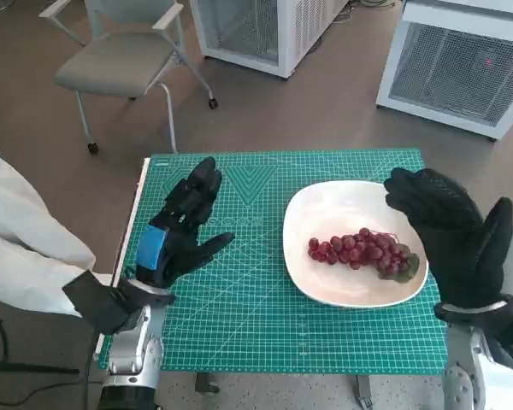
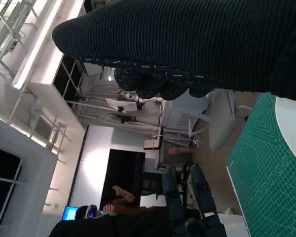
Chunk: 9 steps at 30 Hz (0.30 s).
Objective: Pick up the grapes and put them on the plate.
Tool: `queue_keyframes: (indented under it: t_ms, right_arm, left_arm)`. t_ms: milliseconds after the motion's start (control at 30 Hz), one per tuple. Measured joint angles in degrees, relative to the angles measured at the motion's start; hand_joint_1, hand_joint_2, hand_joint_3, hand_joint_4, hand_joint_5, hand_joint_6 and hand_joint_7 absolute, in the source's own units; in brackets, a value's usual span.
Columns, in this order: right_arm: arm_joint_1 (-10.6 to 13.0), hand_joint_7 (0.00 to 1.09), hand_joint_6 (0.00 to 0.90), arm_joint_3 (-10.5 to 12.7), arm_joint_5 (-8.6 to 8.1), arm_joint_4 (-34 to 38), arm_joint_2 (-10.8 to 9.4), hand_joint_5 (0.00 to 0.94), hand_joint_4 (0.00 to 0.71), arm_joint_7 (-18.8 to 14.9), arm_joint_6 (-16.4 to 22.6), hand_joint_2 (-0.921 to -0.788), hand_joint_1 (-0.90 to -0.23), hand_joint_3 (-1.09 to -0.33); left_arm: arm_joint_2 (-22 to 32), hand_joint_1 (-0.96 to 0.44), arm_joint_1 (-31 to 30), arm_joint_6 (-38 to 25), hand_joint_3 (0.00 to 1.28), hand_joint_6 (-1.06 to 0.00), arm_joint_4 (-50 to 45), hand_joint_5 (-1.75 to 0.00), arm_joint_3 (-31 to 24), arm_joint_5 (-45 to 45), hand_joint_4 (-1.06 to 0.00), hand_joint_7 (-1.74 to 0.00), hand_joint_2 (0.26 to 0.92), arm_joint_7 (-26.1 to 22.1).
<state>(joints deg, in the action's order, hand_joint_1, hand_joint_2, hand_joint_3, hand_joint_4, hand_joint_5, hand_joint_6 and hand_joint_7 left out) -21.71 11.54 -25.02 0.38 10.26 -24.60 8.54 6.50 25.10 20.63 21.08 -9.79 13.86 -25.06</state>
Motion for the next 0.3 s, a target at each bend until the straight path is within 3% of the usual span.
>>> queue_keyframes:
  t_ms: [300]
  right_arm:
    - [0.0, 0.97, 0.222, 0.0, -0.09, 0.0, 0.0, 0.738, 0.429, 0.0, 0.0, -0.921, -0.382, -0.621]
  left_arm:
    - [0.0, 0.05, -0.5, 0.2, 0.08, -0.30, 0.2, -0.01, 0.3, 0.1, -0.18, 0.00, 0.921, 0.1]
